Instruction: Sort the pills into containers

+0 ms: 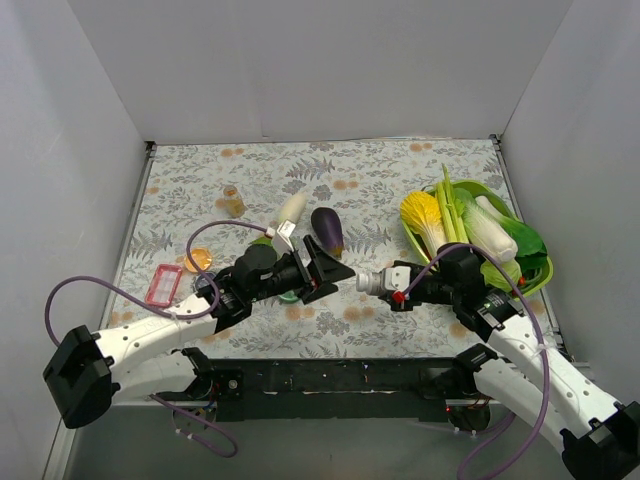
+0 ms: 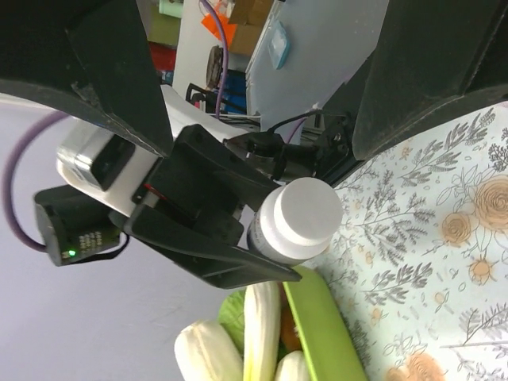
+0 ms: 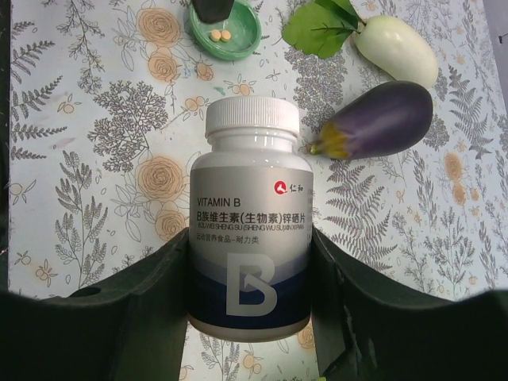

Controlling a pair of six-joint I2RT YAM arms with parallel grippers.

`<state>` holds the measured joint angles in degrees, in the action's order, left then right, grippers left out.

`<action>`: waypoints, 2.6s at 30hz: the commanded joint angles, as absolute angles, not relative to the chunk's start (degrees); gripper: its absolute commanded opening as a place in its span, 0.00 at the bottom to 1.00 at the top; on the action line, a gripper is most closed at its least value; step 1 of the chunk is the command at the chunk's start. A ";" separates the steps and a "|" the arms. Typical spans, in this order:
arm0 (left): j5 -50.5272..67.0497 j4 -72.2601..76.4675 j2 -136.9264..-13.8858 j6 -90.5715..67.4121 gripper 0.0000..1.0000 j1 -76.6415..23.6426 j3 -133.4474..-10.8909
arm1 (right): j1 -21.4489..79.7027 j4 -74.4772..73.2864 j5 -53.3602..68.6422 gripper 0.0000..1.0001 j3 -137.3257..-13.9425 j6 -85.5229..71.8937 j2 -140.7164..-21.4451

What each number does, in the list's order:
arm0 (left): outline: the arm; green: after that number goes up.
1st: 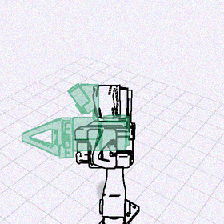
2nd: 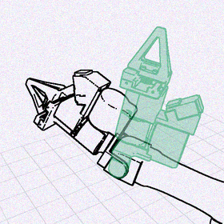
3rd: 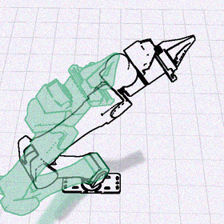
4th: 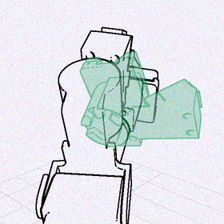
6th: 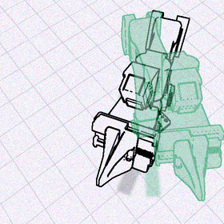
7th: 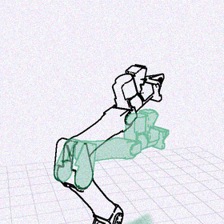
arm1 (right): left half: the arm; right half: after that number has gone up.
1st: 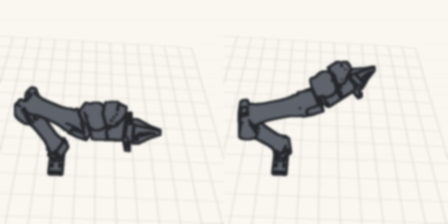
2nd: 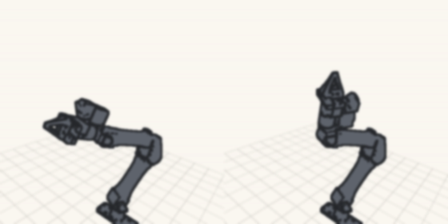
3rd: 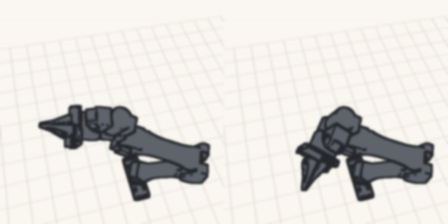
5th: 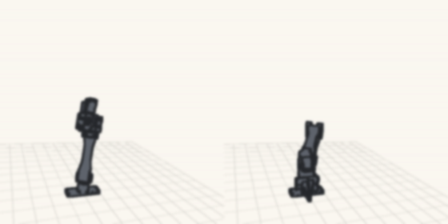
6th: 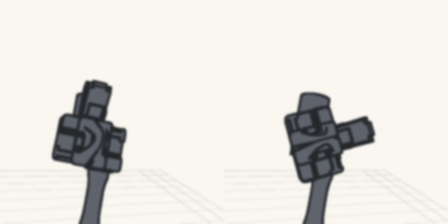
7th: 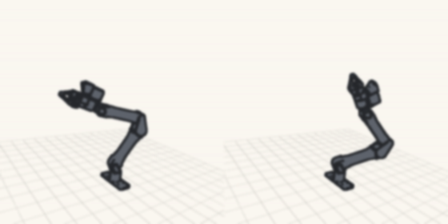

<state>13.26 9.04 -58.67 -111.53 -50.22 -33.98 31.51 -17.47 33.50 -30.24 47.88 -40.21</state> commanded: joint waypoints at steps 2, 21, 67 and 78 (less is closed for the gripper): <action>8.18 10.11 -62.31 -113.64 0.95 -52.99 -38.05 | 32.52 -15.21 31.29 0.01 -33.05 50.01 -40.69; 2.29 15.55 -68.12 -113.38 0.86 -56.87 -35.86 | 32.61 -14.41 33.74 0.01 -33.22 45.62 -40.17; 29.20 5.21 -61.18 -59.18 0.20 -56.34 -39.46 | 26.90 17.72 64.68 0.01 -20.58 -14.69 -40.52; 12.83 3.87 -45.36 -72.49 0.98 -55.72 -36.66 | 25.75 17.41 64.51 0.01 -19.95 -10.04 -39.90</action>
<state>18.50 4.27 -51.27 -67.31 -56.05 -37.87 25.93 16.32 63.22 -17.47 -12.67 -40.49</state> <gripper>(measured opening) 0.980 0.592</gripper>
